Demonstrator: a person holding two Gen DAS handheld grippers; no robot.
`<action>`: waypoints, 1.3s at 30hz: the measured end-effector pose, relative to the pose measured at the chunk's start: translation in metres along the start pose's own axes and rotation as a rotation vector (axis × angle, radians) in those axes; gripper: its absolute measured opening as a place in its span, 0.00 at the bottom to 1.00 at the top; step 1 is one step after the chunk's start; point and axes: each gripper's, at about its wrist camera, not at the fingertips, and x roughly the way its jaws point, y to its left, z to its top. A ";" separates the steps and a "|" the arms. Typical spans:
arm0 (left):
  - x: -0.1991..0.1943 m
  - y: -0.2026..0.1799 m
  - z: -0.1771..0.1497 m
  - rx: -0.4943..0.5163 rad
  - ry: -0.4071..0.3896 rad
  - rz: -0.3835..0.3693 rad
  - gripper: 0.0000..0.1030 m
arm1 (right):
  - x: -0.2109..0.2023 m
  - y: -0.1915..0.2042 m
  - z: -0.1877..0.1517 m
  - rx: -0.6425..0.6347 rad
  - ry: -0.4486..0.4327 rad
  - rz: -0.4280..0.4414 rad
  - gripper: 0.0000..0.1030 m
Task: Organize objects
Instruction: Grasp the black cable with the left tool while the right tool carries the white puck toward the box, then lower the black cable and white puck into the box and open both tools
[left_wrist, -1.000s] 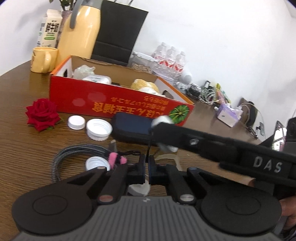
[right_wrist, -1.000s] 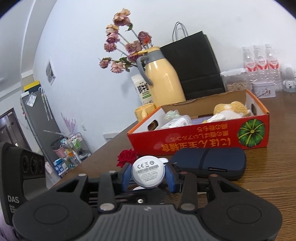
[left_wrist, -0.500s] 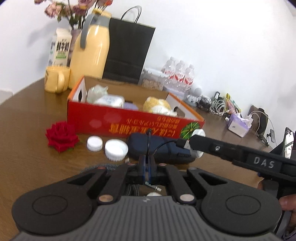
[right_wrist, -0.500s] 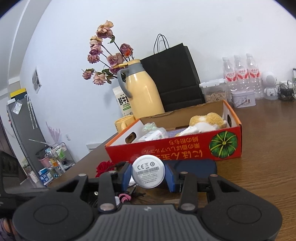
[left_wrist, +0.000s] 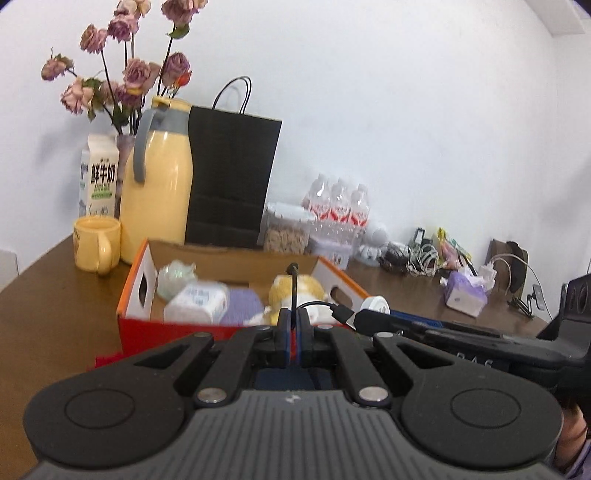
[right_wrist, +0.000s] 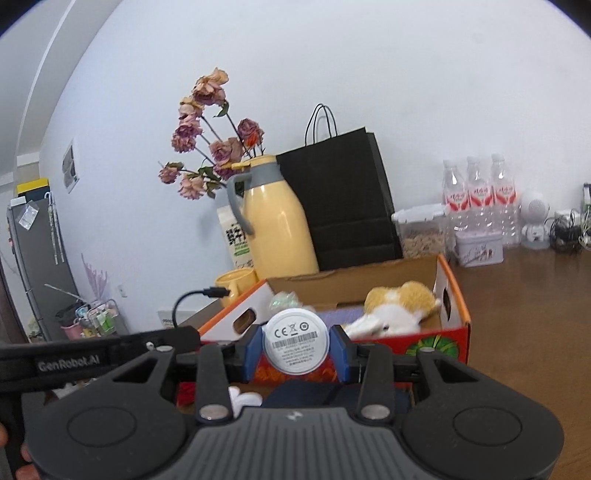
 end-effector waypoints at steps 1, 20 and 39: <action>0.004 0.000 0.004 0.001 -0.008 0.002 0.03 | 0.003 -0.001 0.003 -0.004 -0.005 -0.006 0.37; 0.114 0.037 0.020 -0.011 0.004 0.149 0.03 | 0.119 -0.033 0.025 -0.058 -0.002 -0.137 0.37; 0.131 0.046 0.013 0.011 0.062 0.272 0.02 | 0.128 -0.048 0.013 -0.028 0.044 -0.216 0.37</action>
